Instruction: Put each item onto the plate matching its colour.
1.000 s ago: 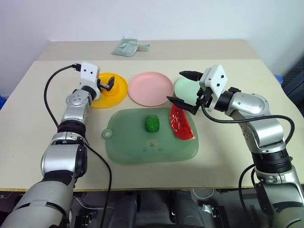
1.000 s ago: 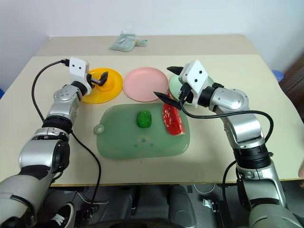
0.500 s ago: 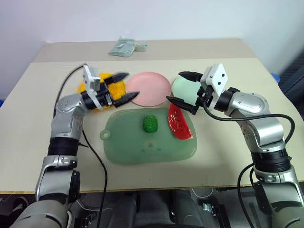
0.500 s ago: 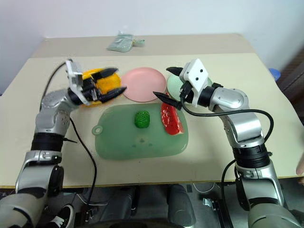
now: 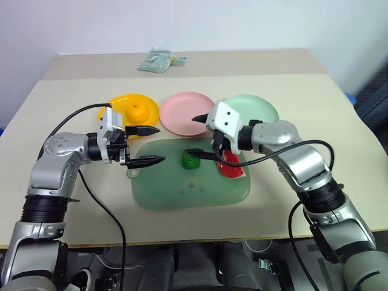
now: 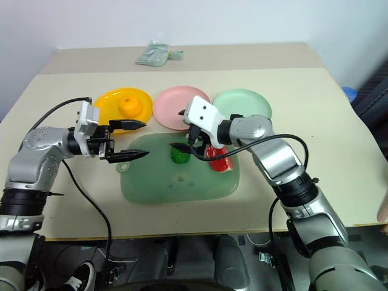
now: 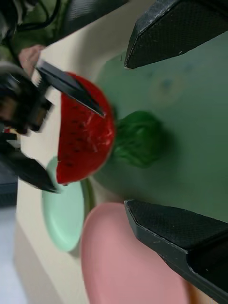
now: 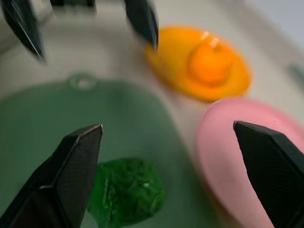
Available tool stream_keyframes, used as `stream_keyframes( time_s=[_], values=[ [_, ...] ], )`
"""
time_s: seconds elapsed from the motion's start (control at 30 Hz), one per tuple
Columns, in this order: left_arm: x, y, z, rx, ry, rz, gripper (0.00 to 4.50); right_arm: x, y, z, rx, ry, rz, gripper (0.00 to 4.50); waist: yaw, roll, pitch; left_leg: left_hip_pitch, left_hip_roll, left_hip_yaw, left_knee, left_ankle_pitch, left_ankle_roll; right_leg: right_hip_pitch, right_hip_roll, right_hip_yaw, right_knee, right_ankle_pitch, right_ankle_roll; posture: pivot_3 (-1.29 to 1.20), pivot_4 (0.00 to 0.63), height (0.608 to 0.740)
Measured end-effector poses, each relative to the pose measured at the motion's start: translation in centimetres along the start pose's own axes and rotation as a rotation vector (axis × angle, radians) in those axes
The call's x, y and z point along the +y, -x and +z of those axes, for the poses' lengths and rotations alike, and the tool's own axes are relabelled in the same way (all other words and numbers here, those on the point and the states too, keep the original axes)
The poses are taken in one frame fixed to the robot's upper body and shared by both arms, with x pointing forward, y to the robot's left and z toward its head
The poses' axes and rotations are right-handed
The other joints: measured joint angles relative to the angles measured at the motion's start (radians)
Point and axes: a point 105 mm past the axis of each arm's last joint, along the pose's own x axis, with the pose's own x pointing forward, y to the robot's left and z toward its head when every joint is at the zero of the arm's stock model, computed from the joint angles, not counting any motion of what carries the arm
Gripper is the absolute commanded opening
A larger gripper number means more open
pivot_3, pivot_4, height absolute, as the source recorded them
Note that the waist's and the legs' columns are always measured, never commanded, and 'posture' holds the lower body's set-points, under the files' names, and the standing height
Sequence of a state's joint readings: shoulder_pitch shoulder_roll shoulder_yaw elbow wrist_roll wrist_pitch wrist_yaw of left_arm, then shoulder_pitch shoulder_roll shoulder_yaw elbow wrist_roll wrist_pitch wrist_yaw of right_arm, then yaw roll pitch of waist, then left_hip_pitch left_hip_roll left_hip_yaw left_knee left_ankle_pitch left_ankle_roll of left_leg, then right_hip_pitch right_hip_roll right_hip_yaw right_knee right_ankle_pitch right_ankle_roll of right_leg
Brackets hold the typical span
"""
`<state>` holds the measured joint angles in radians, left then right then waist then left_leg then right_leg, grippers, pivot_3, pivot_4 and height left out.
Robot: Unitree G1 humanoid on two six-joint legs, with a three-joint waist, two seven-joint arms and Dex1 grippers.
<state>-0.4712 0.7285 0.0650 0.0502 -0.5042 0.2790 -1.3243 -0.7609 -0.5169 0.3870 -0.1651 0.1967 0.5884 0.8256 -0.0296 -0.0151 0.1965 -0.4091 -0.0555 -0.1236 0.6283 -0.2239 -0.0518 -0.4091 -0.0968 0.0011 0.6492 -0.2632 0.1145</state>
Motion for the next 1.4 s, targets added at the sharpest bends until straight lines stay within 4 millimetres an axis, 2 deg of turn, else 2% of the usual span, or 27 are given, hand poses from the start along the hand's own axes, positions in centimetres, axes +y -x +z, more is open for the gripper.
stream_keyframes(
  time_s=[0.1,0.33,0.57,0.63,0.77,0.8,0.93,1.03,1.1,1.17,1.23,1.3,1.4],
  values=[
    [-0.8,0.0,0.1,0.001,-0.027,0.008,4.50,0.4,-0.8,-0.3,0.033,-0.016,0.032,4.50,0.009,0.000,0.000,0.000,0.000,0.000,0.000,0.000,0.000,-0.001,0.000,0.000,0.000,0.000,0.000,0.00,0.150,0.740],
    [-1.5,0.7,0.4,-0.005,-0.066,0.052,4.50,1.0,-1.2,-1.4,0.098,-0.028,0.088,4.50,0.011,0.000,0.000,0.000,0.000,0.000,0.000,0.000,0.000,-0.001,0.000,0.000,0.000,0.000,0.000,0.00,0.150,0.740],
    [-1.4,1.0,0.5,-0.014,-0.089,0.073,4.50,1.6,-1.3,-2.8,0.171,-0.012,0.135,4.50,0.011,0.000,0.000,0.000,0.000,0.001,0.000,0.000,0.000,-0.001,0.001,0.000,0.000,0.000,0.000,0.00,0.150,0.740],
    [-1.4,0.9,0.5,-0.019,-0.095,0.080,4.50,1.7,-1.4,-3.2,0.189,-0.010,0.139,3.98,0.011,0.000,0.000,0.000,0.000,0.001,0.000,0.000,0.000,-0.001,0.001,0.000,0.000,0.000,0.000,0.00,0.150,0.740],
    [-1.3,1.0,0.0,-0.032,-0.091,0.093,4.50,1.4,-1.6,-4.0,0.216,-0.022,0.127,2.42,0.011,0.000,0.000,0.000,0.000,0.001,0.000,0.000,0.000,-0.001,0.001,0.000,0.000,0.000,0.000,0.00,0.150,0.740],
    [-1.3,1.1,-0.1,-0.032,-0.090,0.095,4.50,1.4,-1.6,-4.0,0.217,-0.021,0.129,2.26,0.011,0.000,0.000,0.000,0.000,0.001,0.000,0.000,0.000,-0.001,0.001,0.000,0.000,0.000,0.000,0.00,0.150,0.740],
    [-1.2,1.3,-0.2,-0.034,-0.095,0.091,4.50,1.6,-2.0,-3.4,0.182,-0.049,0.132,2.26,0.011,0.000,0.000,0.000,0.000,0.001,0.000,0.000,0.000,-0.001,0.001,0.000,0.000,0.000,0.000,0.00,0.150,0.740],
    [-1.2,1.3,-0.3,-0.038,-0.104,0.092,4.50,1.5,-2.1,-0.3,0.012,-0.142,0.137,2.26,0.009,0.000,0.000,0.000,0.000,0.000,-0.001,0.000,0.000,-0.001,0.001,0.000,0.000,0.000,0.000,0.00,0.150,0.740],
    [-1.1,1.3,-0.3,-0.047,-0.106,0.098,4.50,-0.2,-1.7,2.8,-0.141,-0.187,0.083,2.26,0.009,0.001,0.000,0.000,0.000,0.000,-0.001,0.000,0.000,-0.001,0.001,0.000,0.000,0.000,-0.001,0.00,0.150,0.740],
    [-0.9,1.1,-0.2,-0.067,-0.105,0.110,4.50,-4.1,-0.2,5.8,-0.268,-0.179,-0.073,2.26,0.013,0.001,0.000,0.000,0.000,0.000,-0.001,0.000,0.000,-0.001,0.001,0.000,0.000,0.001,-0.001,0.00,0.150,0.740],
    [-0.6,1.3,-0.2,-0.073,-0.107,0.127,4.50,-7.7,1.7,6.9,-0.324,-0.165,-0.246,2.26,0.019,-0.001,0.000,0.000,0.000,0.000,-0.001,0.000,0.000,0.000,0.001,-0.001,0.000,0.001,-0.001,0.00,0.150,0.740],
    [-0.2,1.4,-0.1,-0.086,-0.118,0.146,4.50,-10.1,2.8,5.8,-0.307,-0.168,-0.380,2.26,0.020,-0.001,-0.001,0.000,-0.001,0.000,-0.001,0.000,0.000,0.000,0.000,-0.001,-0.001,0.001,-0.001,0.00,0.150,0.740],
    [0.1,1.4,-0.1,-0.093,-0.116,0.151,4.50,-12.7,3.9,1.6,-0.179,-0.216,-0.546,2.26,0.012,0.000,0.000,0.000,-0.001,0.002,-0.002,0.000,0.000,-0.002,0.000,0.000,0.000,0.001,-0.001,0.00,0.150,0.740]
  ],
)
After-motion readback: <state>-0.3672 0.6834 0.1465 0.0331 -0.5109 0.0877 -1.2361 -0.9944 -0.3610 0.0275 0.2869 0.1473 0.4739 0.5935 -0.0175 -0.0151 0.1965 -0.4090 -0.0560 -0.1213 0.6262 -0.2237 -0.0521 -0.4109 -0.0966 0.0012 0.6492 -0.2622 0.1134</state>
